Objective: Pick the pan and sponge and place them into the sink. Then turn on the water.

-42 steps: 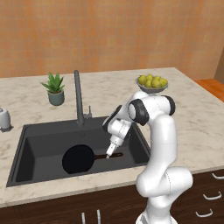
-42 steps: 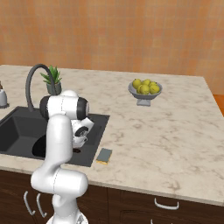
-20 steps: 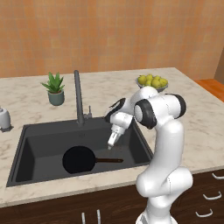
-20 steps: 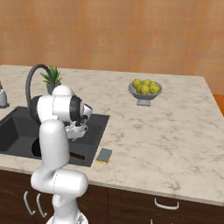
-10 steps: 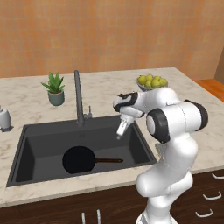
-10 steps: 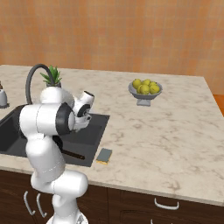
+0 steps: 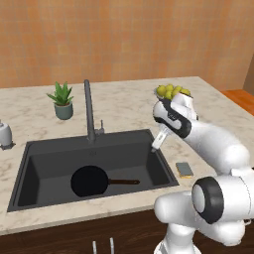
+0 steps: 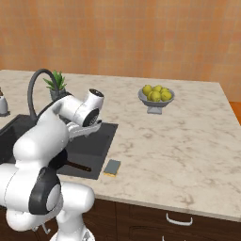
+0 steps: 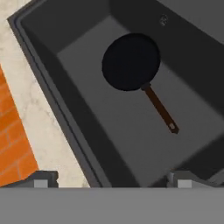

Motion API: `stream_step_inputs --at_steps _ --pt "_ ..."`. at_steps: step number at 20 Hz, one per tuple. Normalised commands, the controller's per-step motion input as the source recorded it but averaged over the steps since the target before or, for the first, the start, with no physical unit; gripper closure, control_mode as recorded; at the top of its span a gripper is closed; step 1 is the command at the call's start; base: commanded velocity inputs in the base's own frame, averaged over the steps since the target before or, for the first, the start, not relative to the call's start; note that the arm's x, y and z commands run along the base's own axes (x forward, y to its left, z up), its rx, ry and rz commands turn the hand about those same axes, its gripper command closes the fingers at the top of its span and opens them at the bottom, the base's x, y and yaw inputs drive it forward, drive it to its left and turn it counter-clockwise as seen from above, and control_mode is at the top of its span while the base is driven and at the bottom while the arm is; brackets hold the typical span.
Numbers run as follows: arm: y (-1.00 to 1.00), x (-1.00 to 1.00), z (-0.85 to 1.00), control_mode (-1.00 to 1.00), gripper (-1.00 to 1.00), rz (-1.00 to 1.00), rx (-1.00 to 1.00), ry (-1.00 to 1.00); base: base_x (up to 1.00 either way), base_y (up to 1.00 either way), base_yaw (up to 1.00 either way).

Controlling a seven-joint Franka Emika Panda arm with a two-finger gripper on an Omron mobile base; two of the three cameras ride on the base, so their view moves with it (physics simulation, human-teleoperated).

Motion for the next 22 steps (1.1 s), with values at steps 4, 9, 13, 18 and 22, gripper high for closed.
stream_step_inputs --at_steps 4,9,13,18,22 --pt "-0.62 -0.35 0.44 -1.00 -1.00 -0.52 -0.16 0.00 0.00 0.00 0.00" --pt "-0.62 -0.14 0.14 -1.00 -1.00 -0.54 -0.06 0.21 0.00 0.00 0.00" --pt "-0.69 -0.06 0.23 -1.00 -1.00 -0.55 0.00 0.56 0.00 0.00 0.00" --pt "-0.65 0.11 -0.11 -1.00 -1.00 -0.52 -0.11 0.47 0.00 0.00 0.00" --pt "-0.17 0.13 -0.50 -1.00 -1.00 -0.29 -0.15 0.05 0.00 0.00 0.00"
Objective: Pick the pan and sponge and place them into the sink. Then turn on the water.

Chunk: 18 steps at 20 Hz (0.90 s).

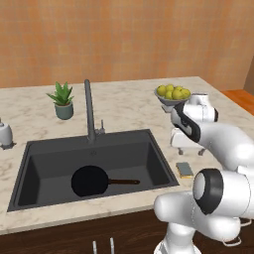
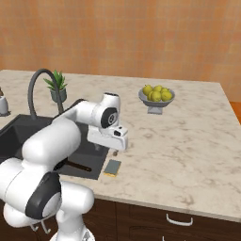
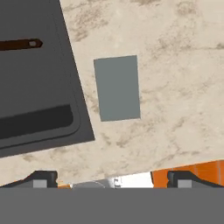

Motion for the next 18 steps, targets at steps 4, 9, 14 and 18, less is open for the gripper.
stream_step_inputs --at_steps 4,9,14,18 --pt "-0.02 0.17 -0.51 -1.00 -1.00 -0.03 0.00 0.00 0.00 0.00 0.00" --pt "0.00 0.25 -0.54 -1.00 -1.00 0.00 0.00 0.00 0.00 0.00 0.00" --pt "0.00 0.16 -0.44 -1.00 -1.00 0.00 0.00 0.00 0.00 0.00 0.00" --pt "-0.06 0.03 -0.28 -1.00 -1.00 0.00 0.00 0.00 0.00 0.00 0.00"
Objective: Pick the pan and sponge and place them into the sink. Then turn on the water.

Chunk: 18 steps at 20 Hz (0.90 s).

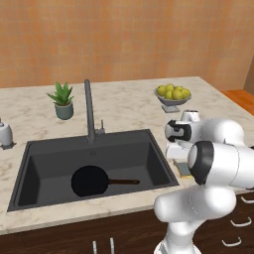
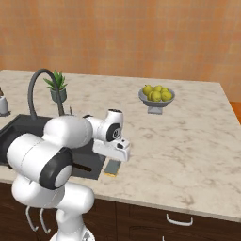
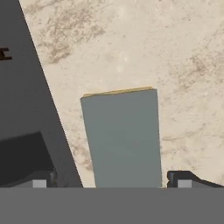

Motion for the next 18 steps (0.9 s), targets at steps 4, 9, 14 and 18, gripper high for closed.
stream_step_inputs --at_steps 4,9,14,18 --pt "-0.01 0.00 -0.30 -1.00 -1.00 0.00 0.00 0.00 0.00 0.00 0.00" --pt "0.00 0.00 -0.39 -1.00 -1.00 0.00 0.00 0.00 0.00 0.00 0.00" --pt "0.00 0.00 -0.44 -1.00 -1.00 0.00 0.00 0.01 0.00 0.00 0.00" --pt "0.00 0.00 -0.30 -1.00 -1.00 0.00 0.00 0.03 0.00 0.00 0.00"
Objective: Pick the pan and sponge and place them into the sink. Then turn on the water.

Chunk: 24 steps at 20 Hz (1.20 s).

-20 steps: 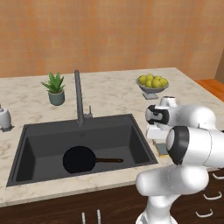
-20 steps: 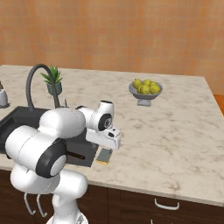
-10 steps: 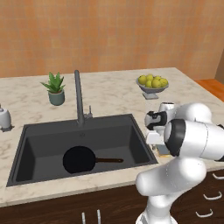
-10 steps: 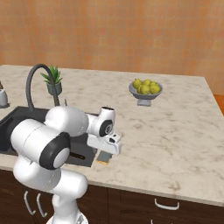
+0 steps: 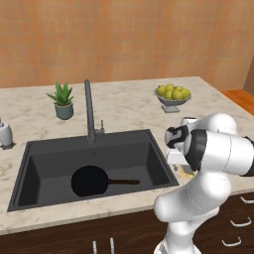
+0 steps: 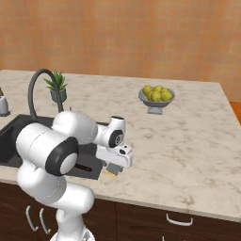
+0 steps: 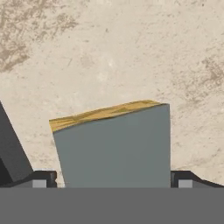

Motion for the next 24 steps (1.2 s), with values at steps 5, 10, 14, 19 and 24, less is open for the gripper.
stream_step_inputs --at_steps 5,10,14,19,24 --pt "-0.04 0.00 0.00 -1.00 -1.00 0.00 0.00 0.00 0.00 0.00 0.00" --pt "-0.02 0.00 -0.03 -1.00 -1.00 0.00 0.00 0.00 0.00 0.00 0.00" --pt "0.00 -0.02 -0.23 -1.00 -1.00 0.00 0.00 0.02 0.00 0.00 0.00" --pt "0.03 -0.04 -0.36 -1.00 -1.00 0.00 0.00 -0.11 0.00 0.00 0.00" --pt "0.00 0.00 -0.50 -1.00 -1.00 0.00 0.02 -0.33 0.00 0.00 0.00"
